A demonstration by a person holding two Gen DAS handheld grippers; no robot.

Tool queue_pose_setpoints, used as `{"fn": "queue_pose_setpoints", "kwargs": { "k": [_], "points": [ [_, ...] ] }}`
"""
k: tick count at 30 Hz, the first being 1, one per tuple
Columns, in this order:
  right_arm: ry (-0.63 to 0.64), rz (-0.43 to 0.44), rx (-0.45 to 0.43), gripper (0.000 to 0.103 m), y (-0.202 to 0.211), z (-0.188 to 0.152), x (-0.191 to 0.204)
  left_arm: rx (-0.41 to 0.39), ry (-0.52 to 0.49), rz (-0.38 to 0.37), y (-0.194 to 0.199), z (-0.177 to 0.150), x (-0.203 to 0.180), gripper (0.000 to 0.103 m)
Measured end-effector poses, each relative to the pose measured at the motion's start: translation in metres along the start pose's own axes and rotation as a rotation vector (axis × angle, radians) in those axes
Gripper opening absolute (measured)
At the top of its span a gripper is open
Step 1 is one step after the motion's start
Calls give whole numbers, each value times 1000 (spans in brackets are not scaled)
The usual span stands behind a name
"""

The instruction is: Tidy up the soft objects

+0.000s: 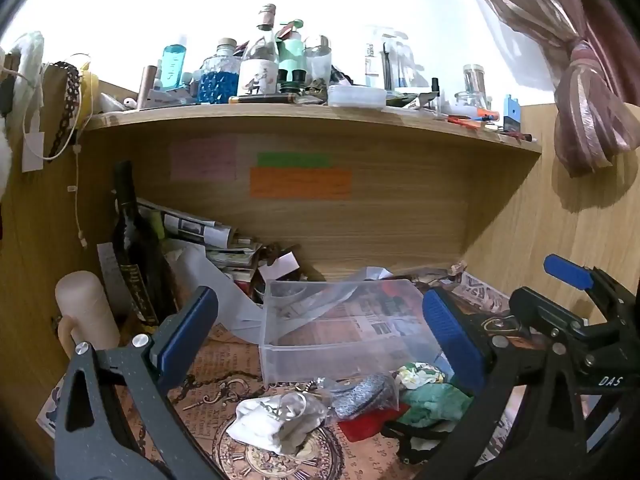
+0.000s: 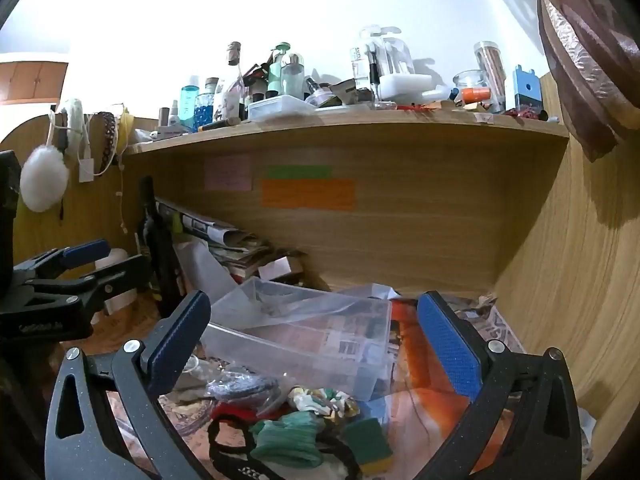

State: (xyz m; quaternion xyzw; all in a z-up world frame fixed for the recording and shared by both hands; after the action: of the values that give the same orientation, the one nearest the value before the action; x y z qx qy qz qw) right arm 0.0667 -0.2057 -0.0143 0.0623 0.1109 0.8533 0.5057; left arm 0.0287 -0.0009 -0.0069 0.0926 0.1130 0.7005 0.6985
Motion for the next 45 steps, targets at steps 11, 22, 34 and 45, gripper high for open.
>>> {"fn": "queue_pose_setpoints", "kwargs": {
  "k": [11,22,34,45],
  "points": [
    [1,1,0,103,0,1,1,4,22,9,0,1,0,103],
    [-15,7,2,103,-2,1,-1,9,15,4,-5,-6,-5,103],
    [-20,5,0,103,0,2,0,1,11,2,-4,-9,-8,103],
    [-31,7,-6,103,1,3,1,4,12,-2,-4,-8,-8,103]
  ]
}}
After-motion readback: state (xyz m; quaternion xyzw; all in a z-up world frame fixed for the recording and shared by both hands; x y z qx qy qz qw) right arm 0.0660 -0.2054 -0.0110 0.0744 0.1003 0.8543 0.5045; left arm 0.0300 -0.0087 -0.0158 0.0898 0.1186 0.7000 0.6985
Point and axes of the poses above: each gripper's, at about its wrist camera, not at the fingertips, and y roughly against the way its jaws point, x to its left, z to its top, the point moved 3 cm from there along -y, roughly the way its jaws point, and after that the axes turned 3 degrees about x, right-handed, at the moved point
